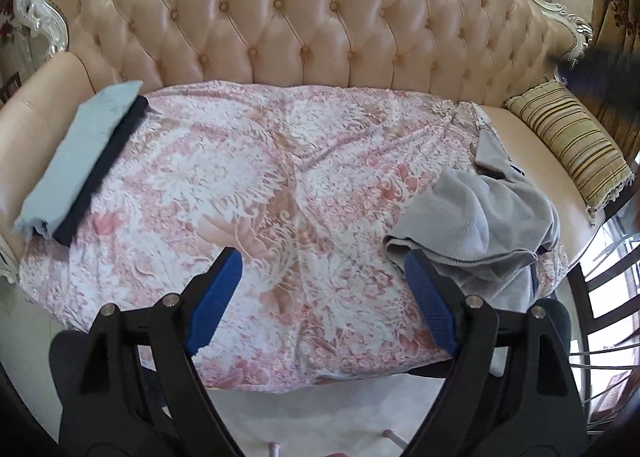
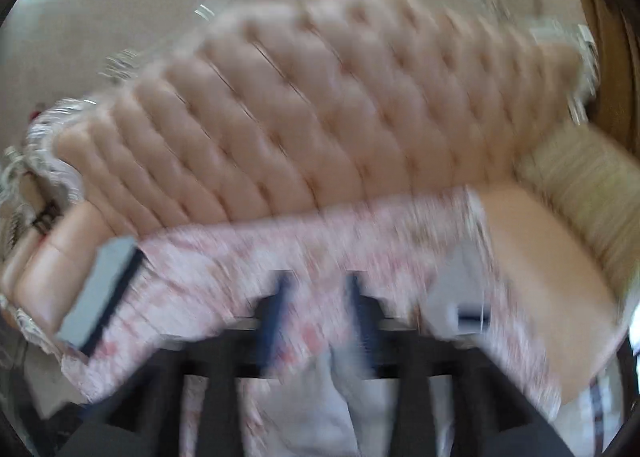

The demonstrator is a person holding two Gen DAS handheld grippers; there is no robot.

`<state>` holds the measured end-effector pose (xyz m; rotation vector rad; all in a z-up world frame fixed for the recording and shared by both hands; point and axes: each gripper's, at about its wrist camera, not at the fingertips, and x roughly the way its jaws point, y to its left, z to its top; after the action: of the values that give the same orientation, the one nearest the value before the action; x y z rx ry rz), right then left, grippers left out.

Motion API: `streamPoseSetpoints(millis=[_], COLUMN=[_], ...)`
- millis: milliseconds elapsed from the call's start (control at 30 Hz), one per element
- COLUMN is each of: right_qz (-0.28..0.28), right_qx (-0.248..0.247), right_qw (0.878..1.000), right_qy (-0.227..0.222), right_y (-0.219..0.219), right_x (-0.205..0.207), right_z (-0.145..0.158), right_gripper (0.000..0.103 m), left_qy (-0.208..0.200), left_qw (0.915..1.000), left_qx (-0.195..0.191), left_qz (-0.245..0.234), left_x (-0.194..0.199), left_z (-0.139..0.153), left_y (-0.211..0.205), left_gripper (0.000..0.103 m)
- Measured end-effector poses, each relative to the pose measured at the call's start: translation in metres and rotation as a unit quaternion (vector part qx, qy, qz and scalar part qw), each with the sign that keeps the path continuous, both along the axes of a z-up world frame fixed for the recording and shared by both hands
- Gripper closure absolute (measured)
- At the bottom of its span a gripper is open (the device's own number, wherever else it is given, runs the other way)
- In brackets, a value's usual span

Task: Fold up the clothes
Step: 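Lift the grey sweater with the right gripper and shake it out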

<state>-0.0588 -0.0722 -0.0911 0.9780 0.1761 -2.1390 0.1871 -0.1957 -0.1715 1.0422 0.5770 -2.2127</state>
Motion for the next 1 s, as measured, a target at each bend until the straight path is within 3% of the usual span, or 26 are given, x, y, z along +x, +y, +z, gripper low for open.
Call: streamPoseSetpoints(millis=[33,100,167,267,400,533,767,800,867,1000], right_qz=[-0.026,-0.080,-0.132,-0.173,-0.193,-0.196,-0.201,-0.200,-0.188,-0.176], right_qx=[0.015,0.045,0.078,0.122,0.158,0.159,0.146,0.138,0.121,0.114], right_qw=[0.999,0.993,0.977,0.959,0.948,0.942,0.943,0.944,0.950,0.957], right_qy=[-0.026,-0.077,-0.146,-0.189,-0.196,-0.219,-0.223,-0.223,-0.217,-0.201], right_y=[0.009,0.028,0.052,0.080,0.091,0.091,0.087,0.088,0.087,0.085], right_x=[-0.007,-0.020,-0.032,-0.038,-0.040,-0.043,-0.049,-0.050,-0.049,-0.046], right_z=[-0.023,-0.068,-0.117,-0.166,-0.195,-0.215,-0.215,-0.213,-0.206,-0.193], right_gripper=[0.029,0.029,0.029,0.029,0.029,0.025,0.021,0.023,0.052,0.070], left_qy=[-0.001,-0.004,-0.007,-0.015,-0.032,-0.046,-0.087,-0.089,-0.093,-0.098], left_qw=[1.0000,0.9999,0.9999,0.9998,0.9993,0.9988,0.9951,0.9947,0.9939,0.9929], left_qx=[-0.004,-0.009,-0.012,-0.012,-0.019,-0.013,-0.011,-0.013,-0.017,-0.033], left_qz=[-0.001,-0.001,-0.002,-0.005,-0.005,0.007,0.045,0.050,0.057,0.059], left_x=[0.000,0.000,-0.001,-0.003,-0.006,-0.004,-0.001,0.000,0.002,0.002], left_z=[0.001,0.002,0.002,0.001,0.000,-0.004,-0.011,-0.011,-0.011,-0.010], left_y=[0.000,0.000,0.000,0.000,0.002,-0.001,-0.011,-0.012,-0.014,-0.014], left_gripper=[0.018,0.017,0.016,0.016,0.013,0.010,0.008,0.008,0.008,0.008])
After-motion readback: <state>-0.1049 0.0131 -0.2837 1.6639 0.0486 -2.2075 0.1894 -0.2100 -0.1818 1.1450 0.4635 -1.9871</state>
